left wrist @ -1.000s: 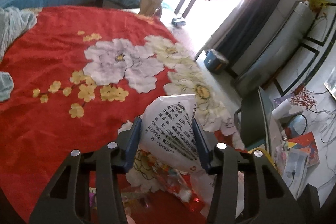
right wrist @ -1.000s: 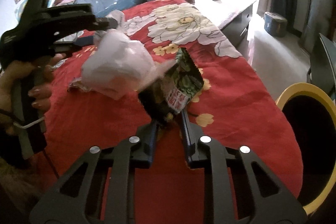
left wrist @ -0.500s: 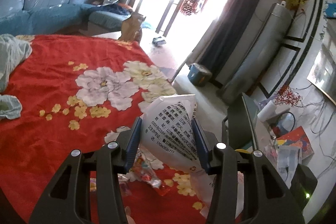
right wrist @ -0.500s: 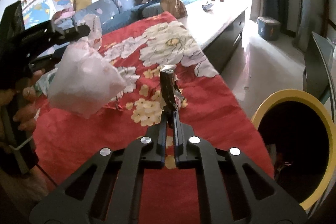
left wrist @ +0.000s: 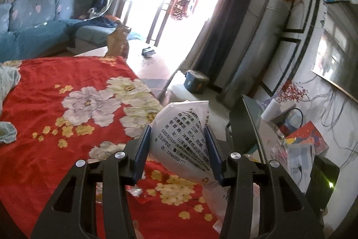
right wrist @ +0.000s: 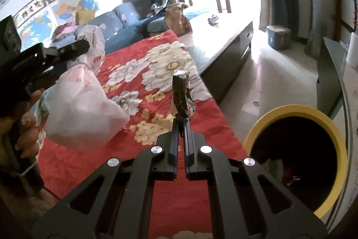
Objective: Collect trash
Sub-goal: 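Carry the white bag and green packet over the yellow bin and release both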
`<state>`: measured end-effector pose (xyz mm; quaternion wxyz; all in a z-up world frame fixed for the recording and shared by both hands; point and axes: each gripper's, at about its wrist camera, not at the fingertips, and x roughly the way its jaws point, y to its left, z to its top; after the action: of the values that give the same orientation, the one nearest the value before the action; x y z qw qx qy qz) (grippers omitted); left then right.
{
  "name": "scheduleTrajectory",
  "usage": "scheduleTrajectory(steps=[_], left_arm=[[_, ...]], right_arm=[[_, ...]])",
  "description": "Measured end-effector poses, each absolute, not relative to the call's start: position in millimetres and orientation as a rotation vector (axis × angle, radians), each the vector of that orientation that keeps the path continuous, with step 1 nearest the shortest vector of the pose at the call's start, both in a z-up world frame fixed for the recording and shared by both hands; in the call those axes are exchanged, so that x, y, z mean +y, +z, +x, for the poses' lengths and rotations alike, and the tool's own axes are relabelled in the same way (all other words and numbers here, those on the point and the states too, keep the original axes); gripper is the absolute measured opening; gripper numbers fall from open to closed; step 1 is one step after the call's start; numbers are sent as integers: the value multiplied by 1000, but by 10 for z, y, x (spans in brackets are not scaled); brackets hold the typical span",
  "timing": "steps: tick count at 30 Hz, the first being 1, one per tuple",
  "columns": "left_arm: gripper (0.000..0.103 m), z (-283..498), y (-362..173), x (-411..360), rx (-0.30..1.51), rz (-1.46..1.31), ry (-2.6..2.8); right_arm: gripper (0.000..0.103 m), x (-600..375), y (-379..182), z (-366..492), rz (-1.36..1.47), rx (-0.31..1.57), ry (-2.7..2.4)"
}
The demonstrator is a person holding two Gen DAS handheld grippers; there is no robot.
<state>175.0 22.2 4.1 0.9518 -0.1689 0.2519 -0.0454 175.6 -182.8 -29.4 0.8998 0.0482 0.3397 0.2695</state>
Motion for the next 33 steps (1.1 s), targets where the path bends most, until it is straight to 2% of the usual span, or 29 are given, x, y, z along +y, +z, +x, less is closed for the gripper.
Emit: scheduleTrajectory(steps=[33], left_arm=[[46, 1876, 6, -968, 545, -127, -262]], right_arm=[[2, -2791, -322, 1887, 234, 669, 369]])
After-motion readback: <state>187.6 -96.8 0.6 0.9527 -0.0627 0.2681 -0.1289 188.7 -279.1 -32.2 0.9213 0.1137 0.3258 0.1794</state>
